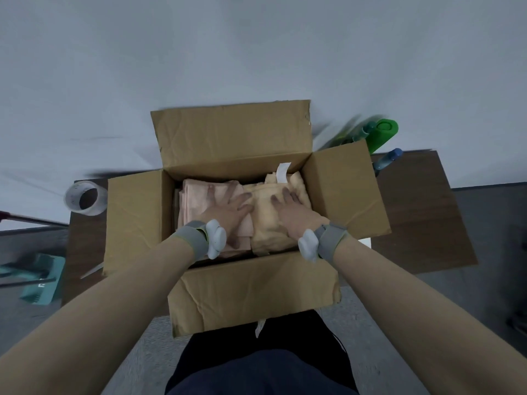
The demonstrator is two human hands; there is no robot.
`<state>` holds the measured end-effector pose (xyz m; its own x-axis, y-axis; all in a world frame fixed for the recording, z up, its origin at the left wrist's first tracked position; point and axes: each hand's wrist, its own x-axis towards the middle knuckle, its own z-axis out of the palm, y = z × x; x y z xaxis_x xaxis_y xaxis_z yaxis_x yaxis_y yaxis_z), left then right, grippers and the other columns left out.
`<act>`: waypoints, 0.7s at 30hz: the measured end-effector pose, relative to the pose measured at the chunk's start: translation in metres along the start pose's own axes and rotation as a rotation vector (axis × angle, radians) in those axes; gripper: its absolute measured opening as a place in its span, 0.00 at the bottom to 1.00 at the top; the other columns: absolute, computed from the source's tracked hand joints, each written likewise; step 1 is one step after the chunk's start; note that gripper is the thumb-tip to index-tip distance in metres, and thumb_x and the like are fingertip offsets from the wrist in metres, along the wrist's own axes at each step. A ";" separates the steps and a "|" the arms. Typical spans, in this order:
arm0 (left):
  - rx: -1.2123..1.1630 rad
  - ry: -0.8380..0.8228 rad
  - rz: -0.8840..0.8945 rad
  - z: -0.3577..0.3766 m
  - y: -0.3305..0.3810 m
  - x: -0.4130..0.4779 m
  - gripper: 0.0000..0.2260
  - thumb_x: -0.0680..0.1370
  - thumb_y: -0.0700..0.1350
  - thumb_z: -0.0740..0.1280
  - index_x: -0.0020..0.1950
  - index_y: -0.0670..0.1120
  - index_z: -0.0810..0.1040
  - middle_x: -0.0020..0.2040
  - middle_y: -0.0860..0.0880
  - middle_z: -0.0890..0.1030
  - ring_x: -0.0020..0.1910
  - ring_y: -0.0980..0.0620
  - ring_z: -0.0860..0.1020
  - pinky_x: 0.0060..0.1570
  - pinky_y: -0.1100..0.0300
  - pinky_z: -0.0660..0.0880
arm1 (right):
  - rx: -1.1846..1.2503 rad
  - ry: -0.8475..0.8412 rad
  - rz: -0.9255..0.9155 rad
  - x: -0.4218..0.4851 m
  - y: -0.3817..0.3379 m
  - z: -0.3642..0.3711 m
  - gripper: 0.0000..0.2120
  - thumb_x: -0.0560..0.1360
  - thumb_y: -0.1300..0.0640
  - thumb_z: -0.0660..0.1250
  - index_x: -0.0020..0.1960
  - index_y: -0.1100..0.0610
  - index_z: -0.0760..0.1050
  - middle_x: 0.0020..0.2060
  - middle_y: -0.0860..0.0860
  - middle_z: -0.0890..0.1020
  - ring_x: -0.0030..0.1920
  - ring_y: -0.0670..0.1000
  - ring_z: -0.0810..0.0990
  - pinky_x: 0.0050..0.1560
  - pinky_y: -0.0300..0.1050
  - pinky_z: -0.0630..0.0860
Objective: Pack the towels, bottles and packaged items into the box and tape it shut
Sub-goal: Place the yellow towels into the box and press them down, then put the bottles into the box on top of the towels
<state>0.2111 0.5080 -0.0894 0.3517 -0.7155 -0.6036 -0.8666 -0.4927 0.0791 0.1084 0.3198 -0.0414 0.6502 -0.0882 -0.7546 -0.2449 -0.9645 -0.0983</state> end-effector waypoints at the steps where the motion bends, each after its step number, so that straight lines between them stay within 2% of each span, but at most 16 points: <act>1: -0.004 -0.006 -0.008 -0.001 0.000 0.000 0.51 0.67 0.61 0.77 0.80 0.56 0.51 0.82 0.55 0.41 0.79 0.38 0.34 0.67 0.21 0.40 | 0.010 0.007 -0.006 -0.003 0.000 -0.001 0.38 0.82 0.68 0.60 0.85 0.57 0.44 0.83 0.62 0.41 0.83 0.65 0.47 0.80 0.60 0.60; 5: 0.009 -0.016 -0.041 -0.007 0.003 -0.006 0.50 0.68 0.62 0.77 0.81 0.57 0.51 0.82 0.55 0.42 0.79 0.39 0.34 0.69 0.22 0.42 | 0.083 0.046 -0.049 -0.013 0.006 -0.010 0.29 0.81 0.67 0.63 0.80 0.59 0.62 0.79 0.61 0.61 0.76 0.62 0.67 0.72 0.55 0.71; 10: -0.009 -0.035 -0.052 -0.022 0.011 -0.016 0.50 0.68 0.61 0.77 0.82 0.57 0.51 0.82 0.54 0.43 0.80 0.40 0.34 0.71 0.24 0.43 | 0.321 0.177 -0.068 -0.035 0.020 -0.018 0.23 0.81 0.64 0.64 0.76 0.56 0.71 0.71 0.55 0.74 0.69 0.56 0.75 0.67 0.47 0.74; 12: -0.039 -0.064 -0.055 -0.034 0.014 -0.021 0.49 0.69 0.58 0.78 0.81 0.57 0.53 0.83 0.55 0.44 0.80 0.41 0.34 0.72 0.25 0.44 | 0.433 0.300 -0.103 -0.047 0.026 -0.026 0.18 0.80 0.63 0.64 0.69 0.56 0.77 0.64 0.55 0.81 0.62 0.53 0.80 0.65 0.48 0.77; 14: -0.071 -0.088 -0.061 -0.048 0.020 -0.023 0.45 0.69 0.55 0.79 0.80 0.58 0.57 0.82 0.55 0.47 0.81 0.40 0.37 0.72 0.25 0.46 | 0.565 0.438 -0.129 -0.059 0.035 -0.035 0.13 0.80 0.62 0.65 0.62 0.56 0.81 0.54 0.52 0.84 0.53 0.50 0.84 0.59 0.51 0.82; 16: -0.146 -0.106 -0.096 -0.062 0.024 -0.021 0.38 0.72 0.54 0.77 0.78 0.56 0.64 0.81 0.53 0.54 0.81 0.40 0.43 0.73 0.28 0.51 | 0.708 0.523 -0.171 -0.069 0.040 -0.046 0.09 0.79 0.62 0.65 0.55 0.56 0.81 0.46 0.51 0.85 0.40 0.47 0.87 0.49 0.51 0.85; 17: -0.196 -0.084 -0.117 -0.070 0.032 -0.018 0.31 0.74 0.53 0.75 0.75 0.54 0.69 0.79 0.51 0.60 0.80 0.40 0.50 0.72 0.32 0.55 | 0.768 0.561 -0.195 -0.076 0.046 -0.050 0.07 0.79 0.62 0.64 0.53 0.56 0.81 0.42 0.51 0.85 0.35 0.47 0.87 0.44 0.52 0.86; 19: -0.382 0.042 -0.154 -0.084 0.043 -0.012 0.19 0.78 0.48 0.71 0.68 0.46 0.77 0.71 0.46 0.74 0.71 0.41 0.69 0.68 0.45 0.69 | 0.861 0.625 -0.218 -0.086 0.054 -0.060 0.06 0.79 0.63 0.64 0.48 0.57 0.80 0.35 0.53 0.85 0.29 0.50 0.85 0.34 0.51 0.85; 21: -0.652 0.206 -0.235 -0.096 0.060 -0.006 0.13 0.80 0.45 0.69 0.63 0.43 0.80 0.63 0.45 0.80 0.61 0.45 0.77 0.58 0.54 0.74 | 0.921 0.680 -0.207 -0.096 0.071 -0.068 0.06 0.79 0.61 0.66 0.45 0.57 0.80 0.32 0.53 0.85 0.26 0.52 0.84 0.28 0.48 0.83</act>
<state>0.1907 0.4356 -0.0049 0.6183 -0.6011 -0.5063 -0.3947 -0.7946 0.4613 0.0771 0.2431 0.0682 0.9225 -0.3346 -0.1926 -0.3370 -0.4547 -0.8244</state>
